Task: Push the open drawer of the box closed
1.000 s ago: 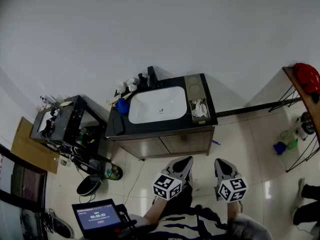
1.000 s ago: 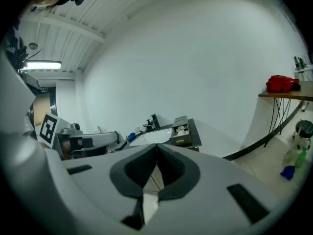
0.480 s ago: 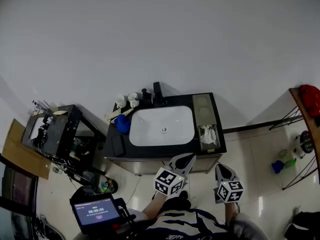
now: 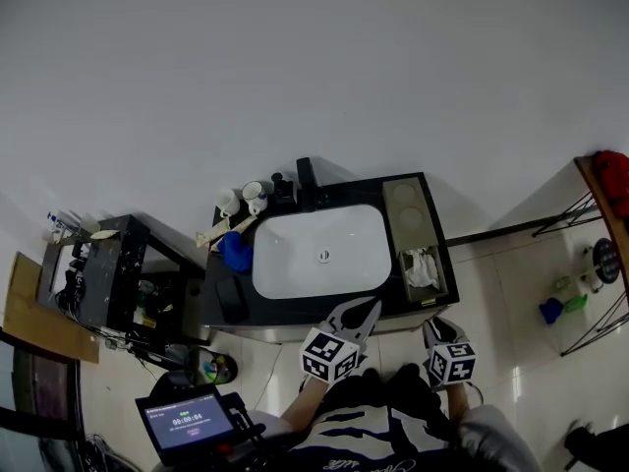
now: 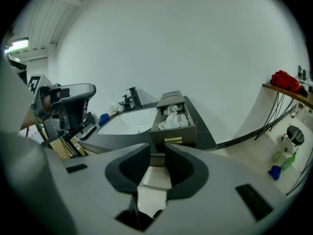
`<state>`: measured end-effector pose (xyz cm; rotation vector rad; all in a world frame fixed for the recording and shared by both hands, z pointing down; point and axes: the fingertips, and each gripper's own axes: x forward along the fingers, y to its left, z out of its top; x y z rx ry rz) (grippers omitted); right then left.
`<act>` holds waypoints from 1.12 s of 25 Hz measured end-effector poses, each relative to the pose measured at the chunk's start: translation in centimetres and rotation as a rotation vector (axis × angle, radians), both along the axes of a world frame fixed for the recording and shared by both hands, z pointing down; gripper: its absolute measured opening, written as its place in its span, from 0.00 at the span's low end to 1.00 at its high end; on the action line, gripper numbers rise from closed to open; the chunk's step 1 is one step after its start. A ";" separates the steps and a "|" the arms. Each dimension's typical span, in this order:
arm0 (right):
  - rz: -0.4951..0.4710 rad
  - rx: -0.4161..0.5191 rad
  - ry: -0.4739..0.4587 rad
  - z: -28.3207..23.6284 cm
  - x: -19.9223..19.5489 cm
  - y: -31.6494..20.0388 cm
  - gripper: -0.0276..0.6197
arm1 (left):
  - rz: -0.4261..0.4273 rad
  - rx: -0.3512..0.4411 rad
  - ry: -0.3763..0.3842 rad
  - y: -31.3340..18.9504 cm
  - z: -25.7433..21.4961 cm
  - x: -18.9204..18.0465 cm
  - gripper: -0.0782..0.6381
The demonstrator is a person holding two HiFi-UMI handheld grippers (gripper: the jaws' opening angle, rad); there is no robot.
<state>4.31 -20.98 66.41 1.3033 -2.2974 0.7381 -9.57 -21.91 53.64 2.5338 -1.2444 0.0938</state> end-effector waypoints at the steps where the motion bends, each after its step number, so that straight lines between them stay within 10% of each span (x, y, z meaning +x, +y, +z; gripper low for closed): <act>1: -0.008 -0.010 0.009 0.3 -0.2 -0.4 0.17 | -0.002 -0.008 -0.001 -0.3 0.3 -0.3 0.11; 28: -0.222 -0.116 0.059 2.4 -4.1 -13.8 0.16 | -0.191 -0.041 0.031 -14.1 0.9 -4.5 0.11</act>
